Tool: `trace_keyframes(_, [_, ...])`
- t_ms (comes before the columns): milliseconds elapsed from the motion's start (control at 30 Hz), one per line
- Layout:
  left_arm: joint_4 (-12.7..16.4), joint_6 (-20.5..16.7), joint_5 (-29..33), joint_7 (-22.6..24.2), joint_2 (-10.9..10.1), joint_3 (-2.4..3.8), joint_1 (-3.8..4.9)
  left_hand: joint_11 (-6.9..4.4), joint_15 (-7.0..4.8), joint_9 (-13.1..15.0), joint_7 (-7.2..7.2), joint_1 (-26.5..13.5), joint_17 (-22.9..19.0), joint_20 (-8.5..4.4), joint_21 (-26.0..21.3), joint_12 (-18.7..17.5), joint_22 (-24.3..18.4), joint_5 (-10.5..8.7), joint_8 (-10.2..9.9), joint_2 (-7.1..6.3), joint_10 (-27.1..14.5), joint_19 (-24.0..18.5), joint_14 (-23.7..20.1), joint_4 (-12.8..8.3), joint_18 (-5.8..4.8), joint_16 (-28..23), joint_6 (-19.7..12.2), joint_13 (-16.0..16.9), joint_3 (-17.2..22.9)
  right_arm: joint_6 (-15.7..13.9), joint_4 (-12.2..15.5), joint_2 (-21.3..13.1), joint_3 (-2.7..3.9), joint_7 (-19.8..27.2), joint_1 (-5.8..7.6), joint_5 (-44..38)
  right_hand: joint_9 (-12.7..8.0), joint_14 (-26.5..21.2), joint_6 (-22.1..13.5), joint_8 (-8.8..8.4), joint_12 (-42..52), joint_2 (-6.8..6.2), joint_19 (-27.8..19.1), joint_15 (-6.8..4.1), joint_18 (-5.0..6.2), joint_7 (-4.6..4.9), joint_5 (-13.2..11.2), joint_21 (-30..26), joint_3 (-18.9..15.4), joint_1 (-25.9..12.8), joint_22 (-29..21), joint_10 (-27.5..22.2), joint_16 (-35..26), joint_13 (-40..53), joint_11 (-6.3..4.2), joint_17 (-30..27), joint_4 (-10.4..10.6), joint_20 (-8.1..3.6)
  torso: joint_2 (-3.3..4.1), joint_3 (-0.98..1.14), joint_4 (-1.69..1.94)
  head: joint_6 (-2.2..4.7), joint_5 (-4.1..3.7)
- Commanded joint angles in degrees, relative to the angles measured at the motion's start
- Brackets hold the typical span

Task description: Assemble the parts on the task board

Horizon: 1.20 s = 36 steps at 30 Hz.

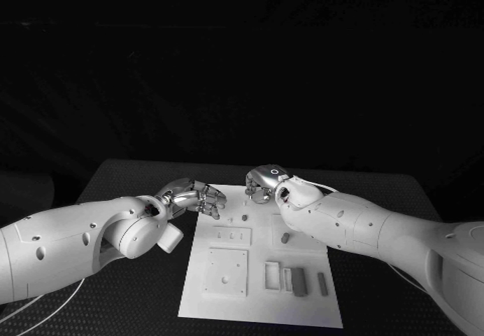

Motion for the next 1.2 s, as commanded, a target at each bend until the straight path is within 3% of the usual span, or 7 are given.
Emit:
trace_keyframes(33, [0.1,0.2,-0.2,0.4,0.0,0.06,0.09,0.02,0.16,0.1,0.02,-0.5,0.1,0.19,-0.3,-0.2,0.1,-0.2,-0.2,-0.03,-0.4,-0.4,0.1,0.3,-0.08,-0.3,-0.3,0.1,0.1,0.2,0.0,0.0,0.0,-1.0,-0.01,-0.5,0.1,-0.2,-0.3,-0.15,-0.2,-0.45,-0.4,0.27,3.93,0.01,0.1,0.0,-0.1,-0.1,1.2,-0.3,0.3,0.1,0.06,-0.1,0.4,0.12,0.02,0.0,0.0,-0.03,-0.04])
trace_keyframes(600, [0.1,0.1,-0.2,0.3,0.0,0.05,0.11,0.02,0.16,0.1,0.02,-0.5,0.2,0.19,-0.4,-0.2,0.1,-0.2,-0.2,-0.05,-0.4,-0.4,0.1,0.3,-0.08,-0.4,-0.3,0.1,0.1,1.8,-0.1,0.1,0.0,-0.8,-0.01,-0.3,0.1,-0.6,-0.6,-0.32,-0.4,-1.13,-0.7,0.36,3.93,0.1,0.1,-0.1,-0.2,-0.4,1.2,-0.6,0.5,0.3,0.17,-0.3,1.0,0.2,0.05,-0.02,0.02,-0.22,-0.08])
trace_keyframes(933, [0.1,0.1,-0.2,0.3,0.0,0.05,0.14,0.02,0.17,0.1,0.02,-0.5,0.2,0.19,-0.4,-0.3,0.1,-0.2,-0.2,-0.07,-0.4,-0.4,0.2,0.3,-0.08,-0.5,-0.3,0.2,0.1,1.7,-0.3,0.2,0.0,-0.7,0.0,0.7,-0.7,-1.7,-4.1,-2.27,-1.2,-2.56,-1.5,1.06,3.93,1.53,0.1,-0.4,-0.6,-0.7,1.1,-2.7,0.8,0.2,0.9,-0.8,2.2,0.53,0.07,-0.03,0.0,-0.25,-0.04])
trace_keyframes(1200, [0.0,0.0,-0.2,0.3,0.0,0.05,0.16,0.03,0.17,0.1,0.03,-0.5,0.2,0.19,-0.4,-0.3,0.2,-0.2,-0.2,-0.09,-0.4,-0.4,0.2,0.3,-0.08,-0.5,-0.4,0.2,0.1,1.6,-0.4,0.3,0.0,-0.8,0.0,0.9,-1.3,-2.1,-6.0,-3.14,-1.2,-3.18,-1.6,1.4,3.93,1.71,0.1,-0.5,-0.8,-0.6,1.1,-3.8,1.1,0.1,1.24,-1.1,2.9,0.63,0.07,-0.05,0.02,-0.34,-0.09])
